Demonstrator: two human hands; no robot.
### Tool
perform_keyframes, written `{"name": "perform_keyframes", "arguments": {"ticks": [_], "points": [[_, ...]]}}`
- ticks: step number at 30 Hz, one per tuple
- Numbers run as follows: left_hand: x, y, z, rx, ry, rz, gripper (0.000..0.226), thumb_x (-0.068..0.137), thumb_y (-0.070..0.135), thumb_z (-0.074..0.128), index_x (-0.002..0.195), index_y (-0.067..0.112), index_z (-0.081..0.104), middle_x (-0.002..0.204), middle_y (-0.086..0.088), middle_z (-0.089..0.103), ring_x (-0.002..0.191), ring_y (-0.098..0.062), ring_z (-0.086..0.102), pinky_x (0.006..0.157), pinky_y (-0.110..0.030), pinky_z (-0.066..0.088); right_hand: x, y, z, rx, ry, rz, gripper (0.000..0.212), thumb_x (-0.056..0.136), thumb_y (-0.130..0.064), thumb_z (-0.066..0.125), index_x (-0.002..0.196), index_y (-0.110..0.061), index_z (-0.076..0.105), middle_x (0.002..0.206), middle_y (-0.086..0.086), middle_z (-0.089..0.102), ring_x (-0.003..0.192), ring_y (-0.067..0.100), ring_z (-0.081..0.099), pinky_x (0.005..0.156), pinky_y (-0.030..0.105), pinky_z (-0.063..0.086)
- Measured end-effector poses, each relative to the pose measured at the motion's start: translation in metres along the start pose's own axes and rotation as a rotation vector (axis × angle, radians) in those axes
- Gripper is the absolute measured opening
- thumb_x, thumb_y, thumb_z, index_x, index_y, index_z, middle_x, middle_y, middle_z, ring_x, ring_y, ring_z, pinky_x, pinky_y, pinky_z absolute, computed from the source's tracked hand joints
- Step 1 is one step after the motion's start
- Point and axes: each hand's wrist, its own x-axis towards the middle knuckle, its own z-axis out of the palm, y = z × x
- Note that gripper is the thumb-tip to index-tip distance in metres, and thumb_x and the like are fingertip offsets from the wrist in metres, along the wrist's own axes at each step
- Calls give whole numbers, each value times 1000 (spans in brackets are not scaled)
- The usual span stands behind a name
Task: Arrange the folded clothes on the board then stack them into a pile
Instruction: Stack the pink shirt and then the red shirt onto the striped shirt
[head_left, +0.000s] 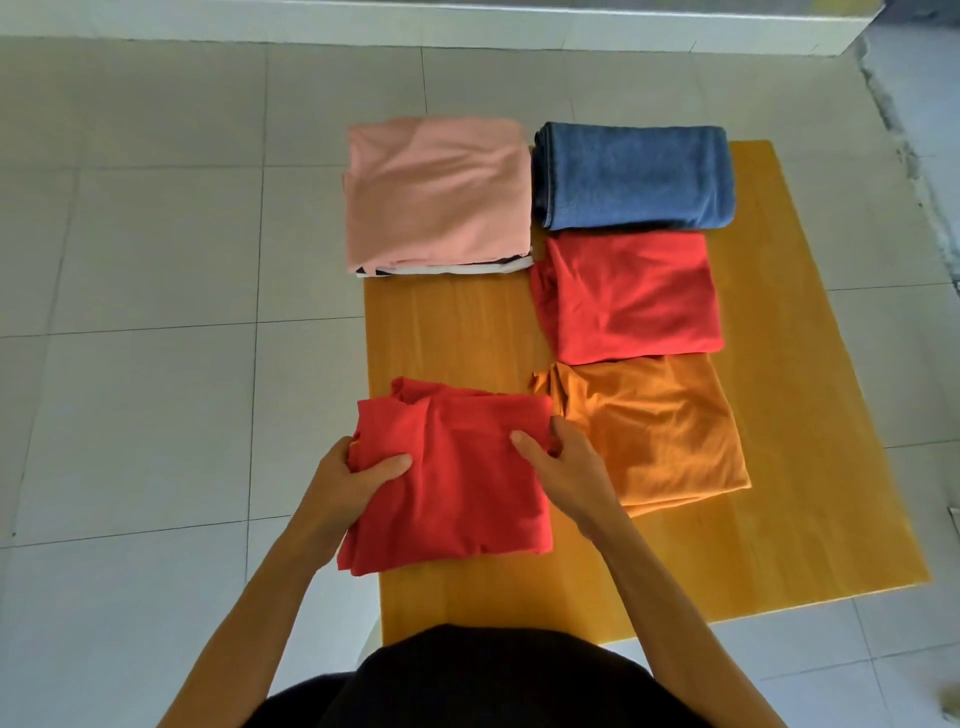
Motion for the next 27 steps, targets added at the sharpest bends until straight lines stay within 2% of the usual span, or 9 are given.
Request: {"name": "perform_keyframes", "arguments": {"ticks": [3,6,8,10,14,18,22,25,27], "points": [[5,-3,4,-150,-71,-52,101,49,57,85,135,19,49,123,-2,65,104,-26,66,87,-45,57,-6,-8,10,140,28,44,58,87,-55,67,125,-17,48,116,-2,62,107,18,62,95,45,55],[5,0,5,-227,-70,-42,82,56,51,84,126,18,58,115,0,69,100,-24,67,76,-36,56,0,-16,12,176,55,-2,46,92,-42,66,128,-22,46,110,-10,59,109,19,62,96,45,55],[7,10,-1,-238,-42,-9,70,54,51,84,115,23,62,113,1,70,100,-24,68,81,-40,56,10,-27,5,188,100,-64,40,93,-38,65,126,-23,50,108,-11,61,109,18,62,97,45,53],[10,30,-12,-264,-23,52,77,50,54,85,116,23,62,113,1,71,101,-25,69,88,-45,56,23,-46,-5,204,144,-153,39,91,-41,66,123,-21,55,110,-4,65,103,17,63,94,43,53],[26,95,-34,-329,-3,213,75,56,46,86,122,18,63,112,1,74,102,-24,71,93,-47,55,51,-109,-31,276,182,-330,27,96,-28,66,117,-14,59,96,-7,64,77,-2,57,71,17,47],[52,174,-51,-395,32,338,57,69,28,85,121,17,64,114,1,74,106,-21,69,94,-42,53,94,-181,-56,326,210,-428,16,97,-30,64,104,-16,59,90,-8,62,73,0,55,58,4,43],[84,245,-57,-407,167,414,43,69,33,85,108,24,69,110,5,74,103,-18,69,90,-39,54,153,-243,-70,332,238,-428,23,97,-39,60,93,-17,58,82,-8,58,71,5,53,64,16,44],[114,285,-54,-423,226,435,33,70,37,84,97,27,68,105,8,72,97,-15,68,86,-35,53,200,-271,-72,340,255,-362,32,96,-43,56,103,-12,61,95,0,64,86,17,60,76,34,47],[142,300,-50,-413,251,424,27,72,37,82,92,25,67,105,4,72,96,-16,67,86,-34,53,225,-279,-70,271,277,-301,38,98,-42,53,111,-8,62,103,6,66,93,24,60,77,35,46]]}}
